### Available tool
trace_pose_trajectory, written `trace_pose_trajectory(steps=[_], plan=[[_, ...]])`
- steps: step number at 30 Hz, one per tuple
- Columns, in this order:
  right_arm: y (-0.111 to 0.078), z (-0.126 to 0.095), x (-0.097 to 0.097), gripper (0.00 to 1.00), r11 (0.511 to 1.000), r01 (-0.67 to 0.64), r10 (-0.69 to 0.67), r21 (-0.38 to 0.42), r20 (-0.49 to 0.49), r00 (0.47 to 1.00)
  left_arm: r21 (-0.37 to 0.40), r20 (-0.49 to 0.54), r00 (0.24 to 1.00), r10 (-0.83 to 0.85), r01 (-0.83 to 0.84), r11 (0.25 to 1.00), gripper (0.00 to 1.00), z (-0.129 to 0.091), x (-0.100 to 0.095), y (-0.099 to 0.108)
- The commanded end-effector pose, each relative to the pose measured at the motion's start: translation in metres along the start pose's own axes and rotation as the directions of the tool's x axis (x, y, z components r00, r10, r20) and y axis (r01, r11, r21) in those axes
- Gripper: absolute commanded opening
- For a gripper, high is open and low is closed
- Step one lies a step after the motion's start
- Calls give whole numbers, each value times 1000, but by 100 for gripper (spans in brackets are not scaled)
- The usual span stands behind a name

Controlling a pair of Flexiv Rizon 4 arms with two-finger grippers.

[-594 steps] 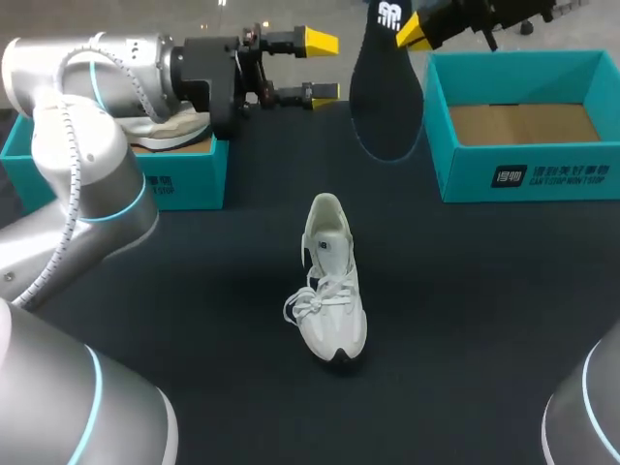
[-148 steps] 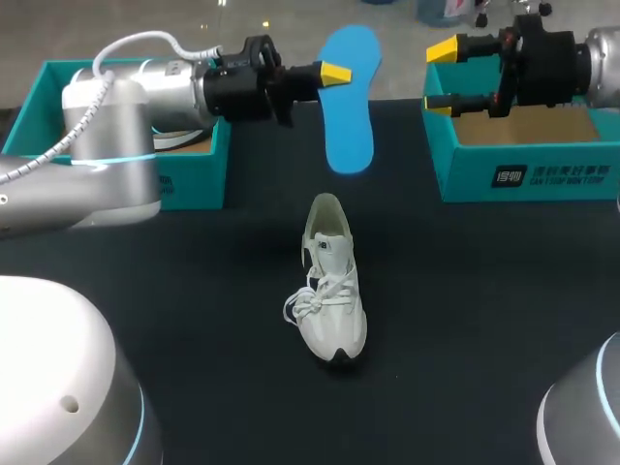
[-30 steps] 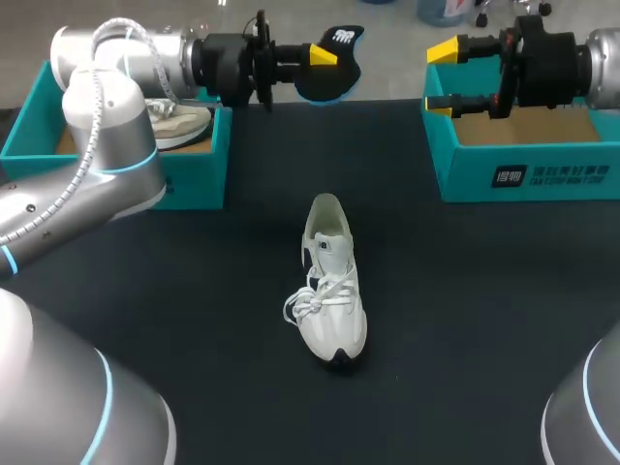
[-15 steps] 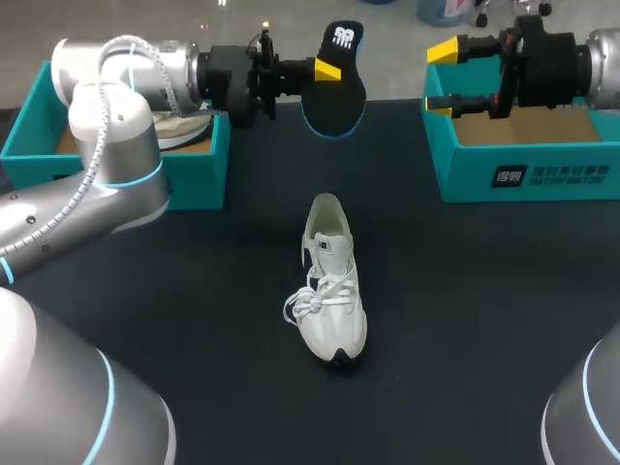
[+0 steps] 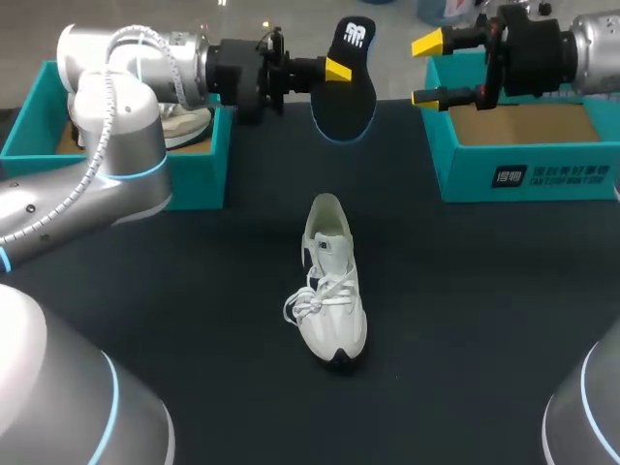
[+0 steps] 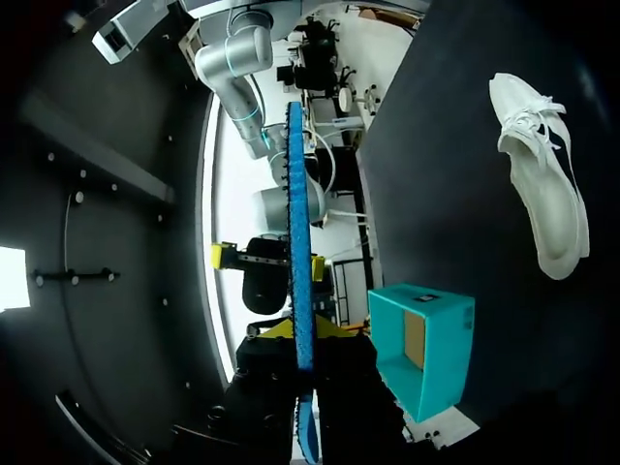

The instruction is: Take the shoe out of the shoebox, open the shoe tongue, remove and reinsert the insole, then place the shoe into the shoebox

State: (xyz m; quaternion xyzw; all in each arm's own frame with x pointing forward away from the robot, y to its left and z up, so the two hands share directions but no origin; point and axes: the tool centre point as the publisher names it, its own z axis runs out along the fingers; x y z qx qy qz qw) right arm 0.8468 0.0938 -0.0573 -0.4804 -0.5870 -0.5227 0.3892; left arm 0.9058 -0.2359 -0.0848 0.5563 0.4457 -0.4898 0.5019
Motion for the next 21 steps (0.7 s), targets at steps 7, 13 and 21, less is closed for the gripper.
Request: trace_pose_trajectory(steps=[7,13,21], plan=[[12,23,-4,68,997,-45,44,59,11,999,-35,62,997,34,-32,999,0,23,0,6],[11,31,-5,48,995,-72,71,72,21,997,-61,77,995,57,-53,997,0,27,-1,7],[11,39,-8,44,992,-85,84,90,24,996,-99,105,990,90,-79,992,0,29,-6,11]])
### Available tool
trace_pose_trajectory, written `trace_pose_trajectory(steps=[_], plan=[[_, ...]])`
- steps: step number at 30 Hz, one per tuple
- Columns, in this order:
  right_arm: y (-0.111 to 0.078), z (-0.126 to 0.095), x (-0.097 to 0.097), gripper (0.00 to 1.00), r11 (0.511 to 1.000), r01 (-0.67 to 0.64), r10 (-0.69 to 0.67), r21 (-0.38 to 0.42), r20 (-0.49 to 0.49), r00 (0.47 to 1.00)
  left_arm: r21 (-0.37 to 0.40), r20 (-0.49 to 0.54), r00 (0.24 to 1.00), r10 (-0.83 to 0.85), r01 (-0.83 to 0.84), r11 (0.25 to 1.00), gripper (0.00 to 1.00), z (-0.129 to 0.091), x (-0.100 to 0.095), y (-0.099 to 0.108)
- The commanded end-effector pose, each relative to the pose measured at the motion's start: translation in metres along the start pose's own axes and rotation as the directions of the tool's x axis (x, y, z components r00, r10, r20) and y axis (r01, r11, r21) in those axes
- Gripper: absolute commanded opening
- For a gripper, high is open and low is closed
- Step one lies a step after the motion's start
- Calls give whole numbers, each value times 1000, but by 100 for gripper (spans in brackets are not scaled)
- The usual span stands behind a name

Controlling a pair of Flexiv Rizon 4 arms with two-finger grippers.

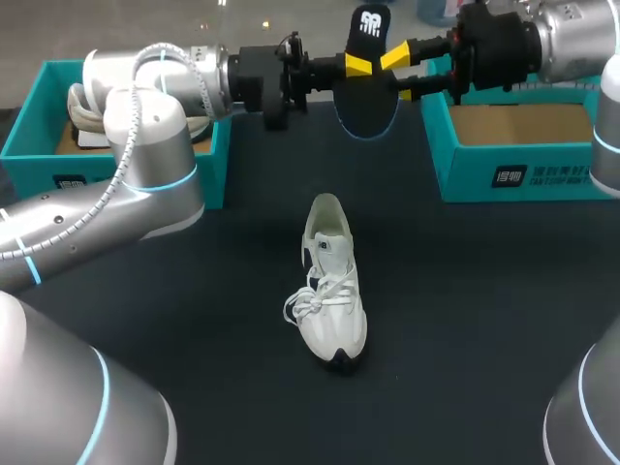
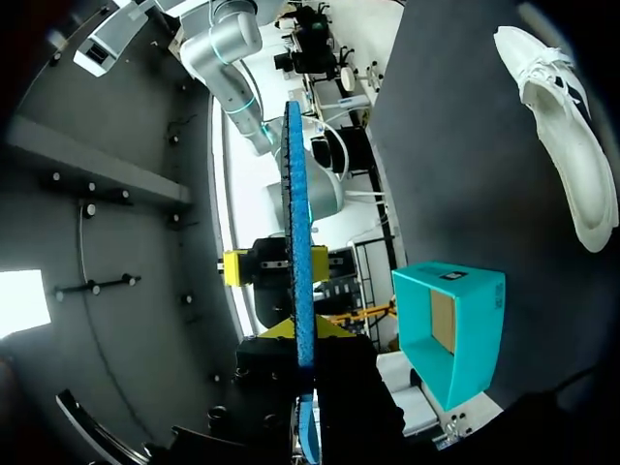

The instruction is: Take the shoe out of the shoebox, open the shoe tongue, remove and reinsert the insole, then place the shoe into the shoebox

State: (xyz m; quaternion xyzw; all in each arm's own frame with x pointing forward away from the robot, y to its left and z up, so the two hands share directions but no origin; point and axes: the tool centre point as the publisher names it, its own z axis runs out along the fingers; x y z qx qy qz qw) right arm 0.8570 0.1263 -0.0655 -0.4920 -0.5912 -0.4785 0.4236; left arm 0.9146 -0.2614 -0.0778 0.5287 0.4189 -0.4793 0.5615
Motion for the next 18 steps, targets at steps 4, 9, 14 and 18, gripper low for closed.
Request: trace_pose_trajectory(steps=[4,9,14,18], plan=[[3,7,-7,44,1000,-14,13,16,3,1000,-14,22,1000,21,-21,1000,0,4,-5,-2],[3,8,-8,39,1000,-19,19,17,6,1000,-11,30,999,30,-29,1000,0,4,-9,-3],[5,8,-9,23,1000,-22,22,14,9,1000,-11,38,999,32,-32,999,0,6,-10,-2],[5,9,-11,0,1000,-26,25,10,8,1000,-10,53,998,28,-27,1000,0,6,-11,-1]])
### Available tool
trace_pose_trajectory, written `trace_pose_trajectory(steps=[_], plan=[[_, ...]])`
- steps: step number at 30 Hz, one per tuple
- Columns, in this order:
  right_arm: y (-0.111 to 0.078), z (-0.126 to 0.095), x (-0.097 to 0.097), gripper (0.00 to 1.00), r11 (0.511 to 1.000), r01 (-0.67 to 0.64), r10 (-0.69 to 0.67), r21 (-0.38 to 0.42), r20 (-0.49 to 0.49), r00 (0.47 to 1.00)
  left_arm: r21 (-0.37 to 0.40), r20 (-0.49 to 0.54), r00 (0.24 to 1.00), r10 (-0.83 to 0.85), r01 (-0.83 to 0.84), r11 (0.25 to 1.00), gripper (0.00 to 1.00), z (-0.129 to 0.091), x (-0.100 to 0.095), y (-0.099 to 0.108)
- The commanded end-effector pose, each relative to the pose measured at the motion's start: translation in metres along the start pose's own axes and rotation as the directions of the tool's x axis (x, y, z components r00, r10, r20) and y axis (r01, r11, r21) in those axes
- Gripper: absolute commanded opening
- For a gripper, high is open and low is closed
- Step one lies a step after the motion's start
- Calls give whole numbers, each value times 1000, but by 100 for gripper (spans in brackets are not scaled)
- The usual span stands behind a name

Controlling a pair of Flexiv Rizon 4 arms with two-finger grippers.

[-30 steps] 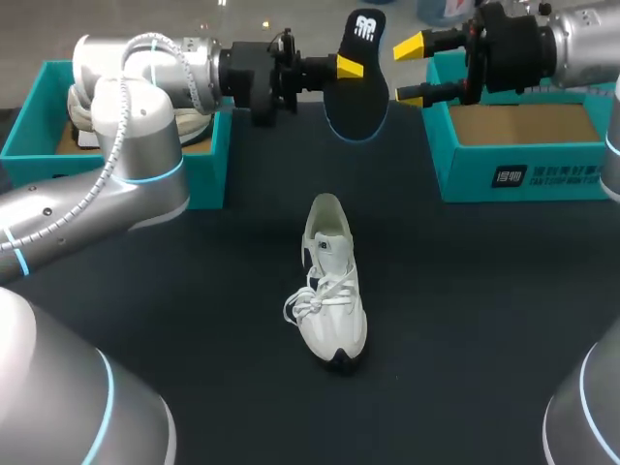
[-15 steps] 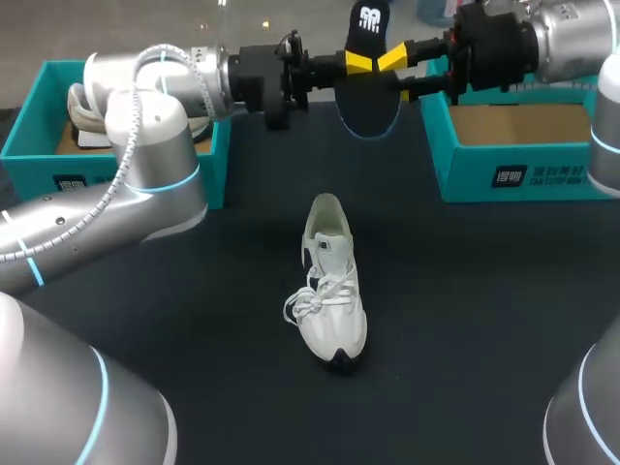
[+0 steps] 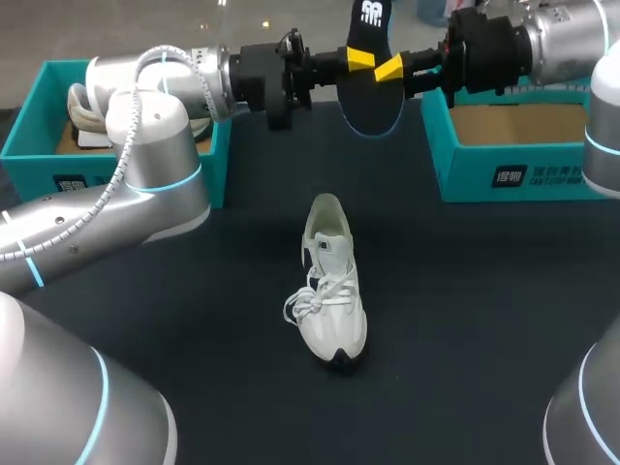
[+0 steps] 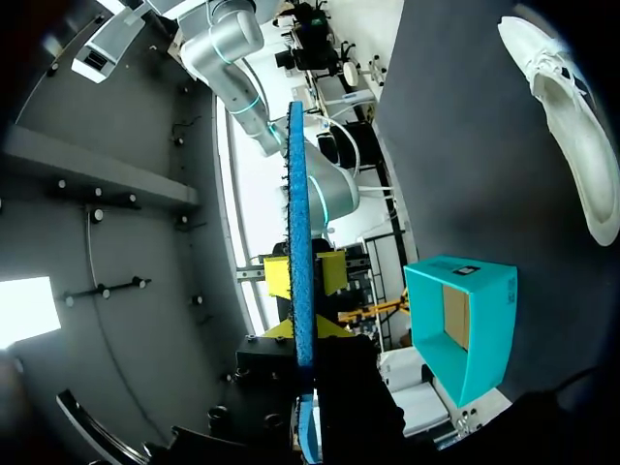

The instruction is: Take the shoe out of the shoebox, open the shoe tongue, remove and reinsert the insole, then place the shoe into the shoebox

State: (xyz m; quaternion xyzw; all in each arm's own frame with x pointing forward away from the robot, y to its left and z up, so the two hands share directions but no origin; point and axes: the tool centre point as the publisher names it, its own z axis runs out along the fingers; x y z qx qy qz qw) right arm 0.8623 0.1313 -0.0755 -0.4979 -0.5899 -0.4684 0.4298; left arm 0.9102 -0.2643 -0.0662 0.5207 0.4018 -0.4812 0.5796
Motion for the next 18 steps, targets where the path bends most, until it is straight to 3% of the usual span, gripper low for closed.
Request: trace_pose_trajectory(steps=[1,4,5,6,7,18], plan=[[1,2,-2,0,1000,-5,5,-2,-2,1000,4,13,1000,-1,1,1000,0,2,1,1],[0,3,-3,0,1000,-7,7,-1,-3,1000,18,29,999,-18,17,1000,0,2,0,0],[0,3,-4,0,1000,-6,5,-1,-3,1000,37,31,999,-12,11,999,13,1,-1,-1],[0,3,-4,0,1000,-3,3,-3,-3,1000,41,31,999,-10,9,999,71,0,-2,-2],[0,3,-4,0,1000,2,-2,-6,-4,1000,49,35,999,-16,14,999,100,-2,-2,-2],[8,-3,-8,0,996,83,-82,-44,21,996,114,-21,1000,-16,18,993,100,-56,-1,-3]])
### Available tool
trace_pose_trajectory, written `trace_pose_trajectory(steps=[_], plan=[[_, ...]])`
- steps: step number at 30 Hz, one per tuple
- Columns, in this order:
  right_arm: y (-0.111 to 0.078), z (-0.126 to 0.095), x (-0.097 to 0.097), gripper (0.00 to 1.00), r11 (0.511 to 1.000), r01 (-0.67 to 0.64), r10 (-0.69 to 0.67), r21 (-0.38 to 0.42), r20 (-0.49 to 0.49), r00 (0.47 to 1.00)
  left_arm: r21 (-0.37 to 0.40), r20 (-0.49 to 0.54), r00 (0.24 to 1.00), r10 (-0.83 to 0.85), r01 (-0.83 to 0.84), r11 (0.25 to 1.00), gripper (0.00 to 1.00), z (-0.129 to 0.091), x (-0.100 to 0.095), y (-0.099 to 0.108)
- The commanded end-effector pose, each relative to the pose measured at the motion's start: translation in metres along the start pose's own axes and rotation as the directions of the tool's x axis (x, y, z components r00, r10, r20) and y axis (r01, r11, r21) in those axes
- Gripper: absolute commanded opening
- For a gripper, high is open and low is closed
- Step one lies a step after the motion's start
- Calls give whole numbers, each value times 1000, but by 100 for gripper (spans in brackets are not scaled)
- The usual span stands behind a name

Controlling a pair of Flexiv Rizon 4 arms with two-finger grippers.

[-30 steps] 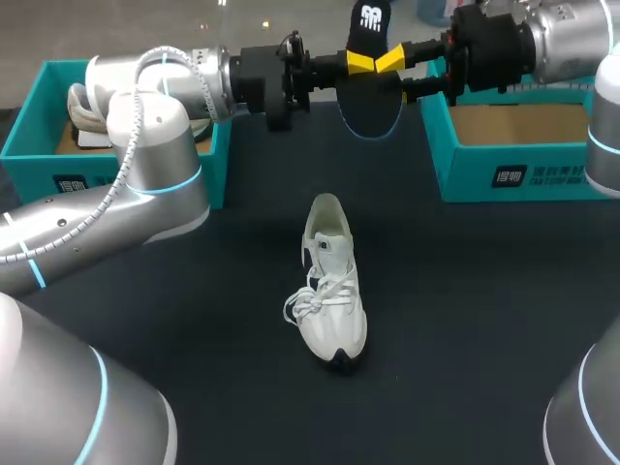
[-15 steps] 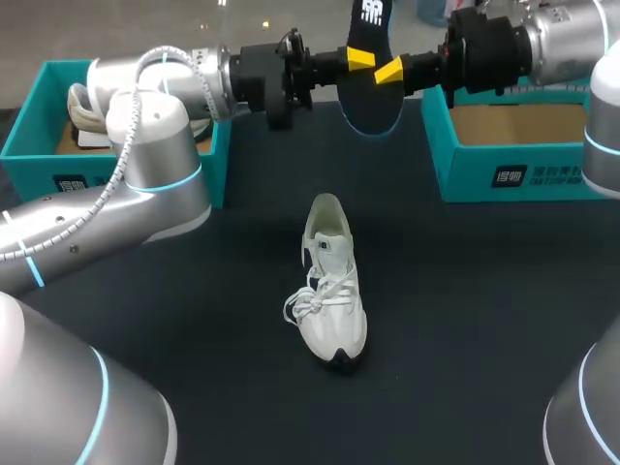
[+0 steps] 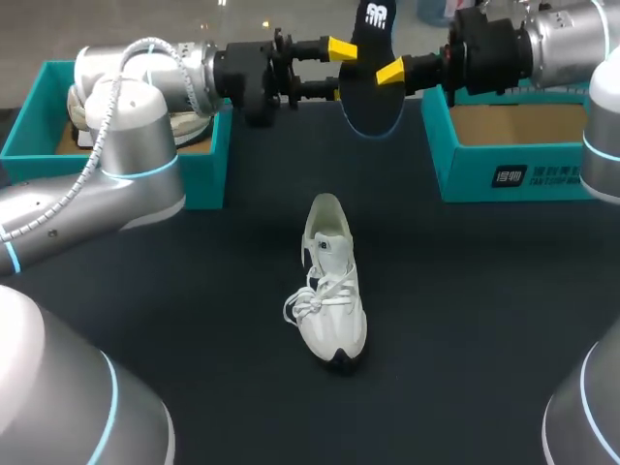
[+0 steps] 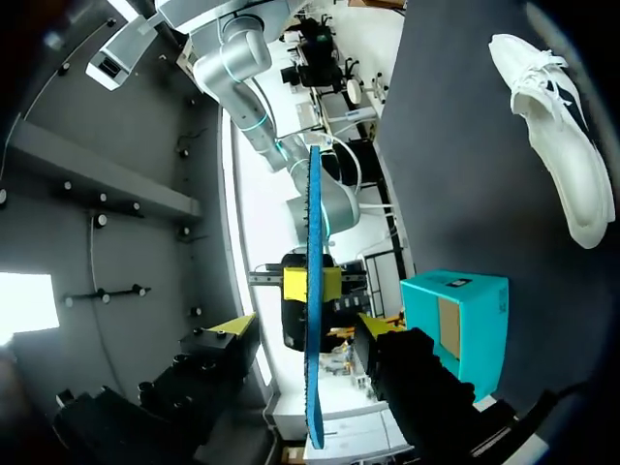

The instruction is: Take the shoe out of the shoebox, open the shoe tongue, remove and reinsert the insole, then place the shoe into the shoebox

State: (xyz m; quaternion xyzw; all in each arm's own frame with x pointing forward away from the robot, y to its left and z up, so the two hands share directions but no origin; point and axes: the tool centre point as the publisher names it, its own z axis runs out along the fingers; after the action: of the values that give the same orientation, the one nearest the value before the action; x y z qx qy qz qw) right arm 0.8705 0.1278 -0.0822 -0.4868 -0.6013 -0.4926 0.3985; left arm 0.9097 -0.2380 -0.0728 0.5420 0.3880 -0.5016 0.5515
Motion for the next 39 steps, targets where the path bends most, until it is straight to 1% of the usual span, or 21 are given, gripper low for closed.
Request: trace_pose_trajectory(steps=[1,4,6,8,10,11,17,21,25,29,32,33,34,36,39], plan=[[2,0,1,0,1000,16,-15,-8,11,1000,46,-26,1000,3,-2,999,100,-35,-2,-4],[4,-1,1,0,999,34,-33,-16,15,999,100,-44,999,13,-8,995,100,-57,4,-5],[6,-1,2,0,999,40,-40,-17,17,999,129,-86,996,14,-3,992,100,-73,9,-4],[7,-2,2,0,999,44,-43,-16,20,999,160,-113,993,28,-9,987,100,-83,10,-4],[7,-2,2,0,999,46,-46,-16,24,999,203,-109,994,32,-9,979,100,-94,9,-4],[8,-2,2,0,999,49,-48,-17,28,998,220,-130,991,38,-9,975,100,-100,9,-4],[11,-3,1,0,998,59,-58,-20,44,997,282,-187,982,32,23,959,100,-121,8,-3],[12,-1,6,0,997,68,-67,-30,47,997,327,-252,967,26,60,943,100,-132,16,-5],[14,3,9,0,994,101,-100,-36,46,994,347,-295,955,25,83,934,100,-143,24,-9],[19,5,5,0,986,159,-156,-56,47,987,355,-350,937,15,118,927,100,-156,33,-13],[24,10,4,0,967,245,-241,-72,49,969,353,-387,922,8,140,925,100,-167,40,-15],[26,12,5,0,952,293,-289,-87,54,956,351,-401,916,10,144,925,100,-170,41,-14],[28,14,6,0,945,318,-313,-82,63,948,352,-415,910,13,147,925,100,-172,43,-14],[31,18,9,0,918,383,-378,-99,69,923,356,-424,906,11,155,922,100,-176,45,-14],[37,25,12,0,902,422,-414,-88,101,905,353,-457,890,5,176,919,100,-180,47,-16]])
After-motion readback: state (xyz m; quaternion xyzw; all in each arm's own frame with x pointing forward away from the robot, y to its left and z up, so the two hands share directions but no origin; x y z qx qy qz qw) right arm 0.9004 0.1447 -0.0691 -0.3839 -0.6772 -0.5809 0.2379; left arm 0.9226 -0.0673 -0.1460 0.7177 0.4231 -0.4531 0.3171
